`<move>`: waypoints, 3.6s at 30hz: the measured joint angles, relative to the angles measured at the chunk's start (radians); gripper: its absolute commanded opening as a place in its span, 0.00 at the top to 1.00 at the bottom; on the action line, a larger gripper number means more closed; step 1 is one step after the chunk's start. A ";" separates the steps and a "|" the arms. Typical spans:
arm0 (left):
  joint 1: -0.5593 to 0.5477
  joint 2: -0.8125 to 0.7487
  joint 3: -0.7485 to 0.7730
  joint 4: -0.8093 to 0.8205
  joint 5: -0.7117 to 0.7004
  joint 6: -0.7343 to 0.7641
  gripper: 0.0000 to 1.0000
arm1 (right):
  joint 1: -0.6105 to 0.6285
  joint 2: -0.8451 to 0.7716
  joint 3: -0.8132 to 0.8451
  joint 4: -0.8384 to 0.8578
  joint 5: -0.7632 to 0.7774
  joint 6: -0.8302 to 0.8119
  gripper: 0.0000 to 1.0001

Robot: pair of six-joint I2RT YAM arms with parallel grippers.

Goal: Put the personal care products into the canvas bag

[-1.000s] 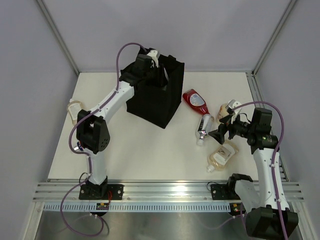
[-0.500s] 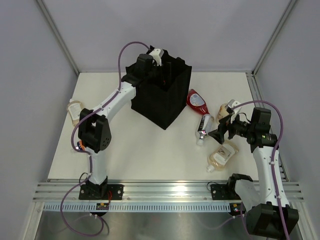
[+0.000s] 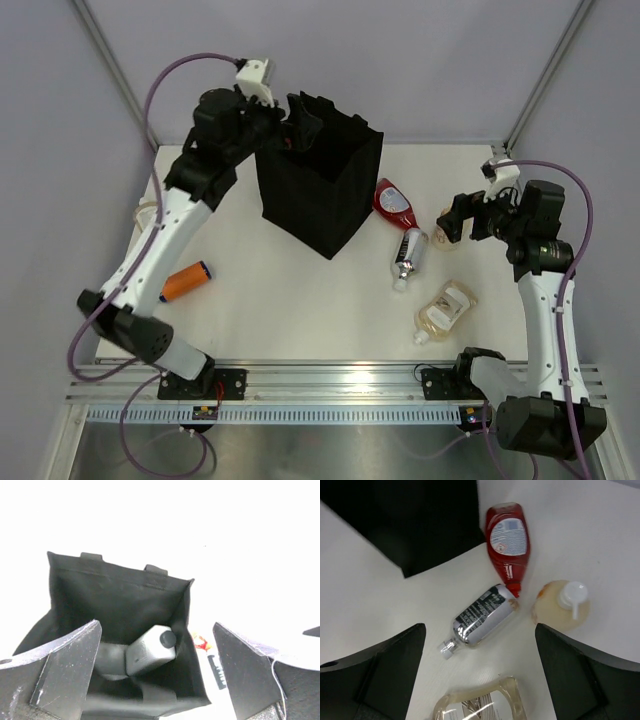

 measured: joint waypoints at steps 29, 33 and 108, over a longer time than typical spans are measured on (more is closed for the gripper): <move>0.008 -0.903 -1.015 -0.163 -0.109 -0.080 0.01 | -0.001 0.515 0.070 0.101 0.247 -0.240 0.01; 0.008 -0.937 -1.047 -0.147 -0.082 -0.118 0.01 | -0.001 0.566 0.080 0.100 0.248 -0.254 0.00; -0.542 -0.400 -0.906 0.333 -0.006 0.233 0.01 | -0.025 0.211 0.163 0.192 -0.352 0.556 1.00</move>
